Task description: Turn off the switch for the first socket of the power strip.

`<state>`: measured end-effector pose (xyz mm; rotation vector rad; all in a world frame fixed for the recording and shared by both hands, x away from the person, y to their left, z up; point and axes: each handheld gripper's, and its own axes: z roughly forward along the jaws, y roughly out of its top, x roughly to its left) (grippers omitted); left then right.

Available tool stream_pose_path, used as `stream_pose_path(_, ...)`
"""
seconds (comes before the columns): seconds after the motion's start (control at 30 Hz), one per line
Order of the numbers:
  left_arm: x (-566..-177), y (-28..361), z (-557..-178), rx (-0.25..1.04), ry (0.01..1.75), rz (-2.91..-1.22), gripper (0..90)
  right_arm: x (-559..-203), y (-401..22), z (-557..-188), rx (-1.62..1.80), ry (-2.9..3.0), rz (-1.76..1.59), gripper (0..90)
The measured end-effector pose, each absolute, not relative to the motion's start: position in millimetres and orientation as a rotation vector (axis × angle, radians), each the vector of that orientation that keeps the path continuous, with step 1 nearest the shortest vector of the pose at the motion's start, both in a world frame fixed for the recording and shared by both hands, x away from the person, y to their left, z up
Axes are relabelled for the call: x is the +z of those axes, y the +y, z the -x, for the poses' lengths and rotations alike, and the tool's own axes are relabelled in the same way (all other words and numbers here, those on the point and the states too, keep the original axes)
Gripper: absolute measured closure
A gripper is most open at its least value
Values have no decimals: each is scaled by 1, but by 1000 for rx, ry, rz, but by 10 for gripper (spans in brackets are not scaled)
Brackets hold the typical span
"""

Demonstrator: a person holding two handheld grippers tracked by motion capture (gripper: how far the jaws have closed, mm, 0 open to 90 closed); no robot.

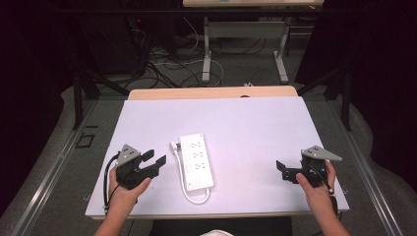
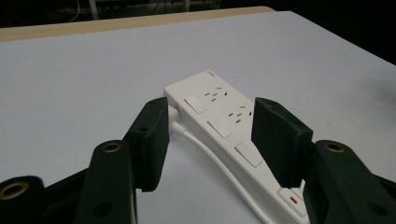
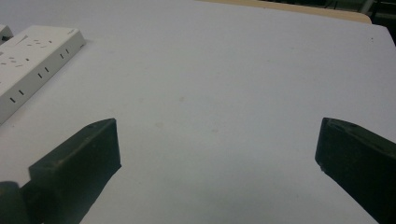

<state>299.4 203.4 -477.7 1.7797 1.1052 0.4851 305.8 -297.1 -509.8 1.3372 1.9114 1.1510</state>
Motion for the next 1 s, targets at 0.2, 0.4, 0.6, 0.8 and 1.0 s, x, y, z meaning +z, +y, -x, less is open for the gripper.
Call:
stream_pose_path(0.2,-475,199,-305,481,1112,-1784,485,-510,-297,-306,1149,1913,-1331,0)
stream_pose_path(0.4,-474,194,-313,451,1125,-1802,533,-510,-297,-307,1144,1913,-1330,0)
stream_pose_path(0.6,-474,190,-319,406,1149,-1804,585,-511,-297,-307,1151,1913,-1338,0)
stream_pose_path(0.8,-475,183,-325,386,1151,-1817,638,-511,-298,-307,1144,1915,-1330,0)
stream_pose_path(1.0,-476,176,-330,373,1155,-1846,682,-512,-298,-307,1148,1919,-1331,0)
